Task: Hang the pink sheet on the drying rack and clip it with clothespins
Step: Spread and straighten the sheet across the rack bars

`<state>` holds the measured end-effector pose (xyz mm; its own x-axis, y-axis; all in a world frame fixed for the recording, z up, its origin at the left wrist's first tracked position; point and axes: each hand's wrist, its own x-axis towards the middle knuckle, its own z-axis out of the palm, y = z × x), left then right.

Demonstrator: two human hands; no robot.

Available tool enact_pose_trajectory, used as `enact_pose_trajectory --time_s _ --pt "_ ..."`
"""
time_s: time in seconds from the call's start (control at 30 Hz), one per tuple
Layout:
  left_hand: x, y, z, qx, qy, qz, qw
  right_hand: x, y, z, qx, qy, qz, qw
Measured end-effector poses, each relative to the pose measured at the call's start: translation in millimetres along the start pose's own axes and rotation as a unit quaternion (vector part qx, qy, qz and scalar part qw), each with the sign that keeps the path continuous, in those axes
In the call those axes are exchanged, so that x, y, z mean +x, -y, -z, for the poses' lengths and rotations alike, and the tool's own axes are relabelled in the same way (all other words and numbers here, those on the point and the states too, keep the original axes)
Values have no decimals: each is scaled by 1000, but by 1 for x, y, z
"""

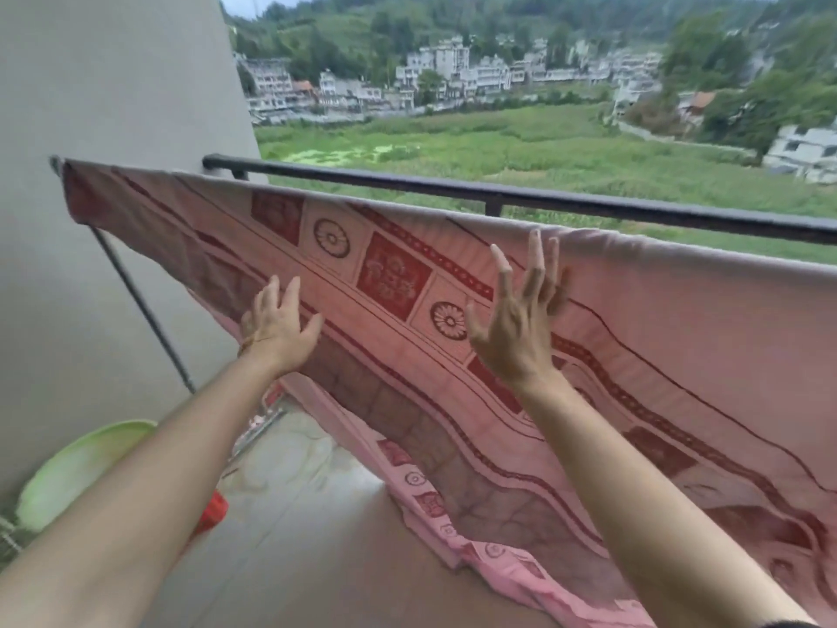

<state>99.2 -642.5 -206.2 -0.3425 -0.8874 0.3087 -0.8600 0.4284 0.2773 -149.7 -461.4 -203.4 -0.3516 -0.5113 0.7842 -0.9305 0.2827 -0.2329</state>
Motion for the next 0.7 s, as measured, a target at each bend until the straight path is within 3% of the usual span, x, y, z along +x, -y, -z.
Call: enact_pose_trajectory --time_s 0.17,0.37,0.43,0.5,0.6,0.7 --pt "35 111 -8 -54 21 114 992 -8 102 -120 92 94 114 985" --pt "120 239 -14 -117 15 198 973 9 223 -275 207 375 41 903" --pt "154 274 -9 -140 17 224 964 23 260 -320 277 470 -32 838" --pt "186 306 1 -147 17 237 960 39 296 -359 370 537 -143 744" --pt "237 352 20 -162 -21 237 958 64 348 -413 455 580 -294 609" --pt "273 393 26 -203 -39 275 939 76 389 -453 500 591 -377 509"
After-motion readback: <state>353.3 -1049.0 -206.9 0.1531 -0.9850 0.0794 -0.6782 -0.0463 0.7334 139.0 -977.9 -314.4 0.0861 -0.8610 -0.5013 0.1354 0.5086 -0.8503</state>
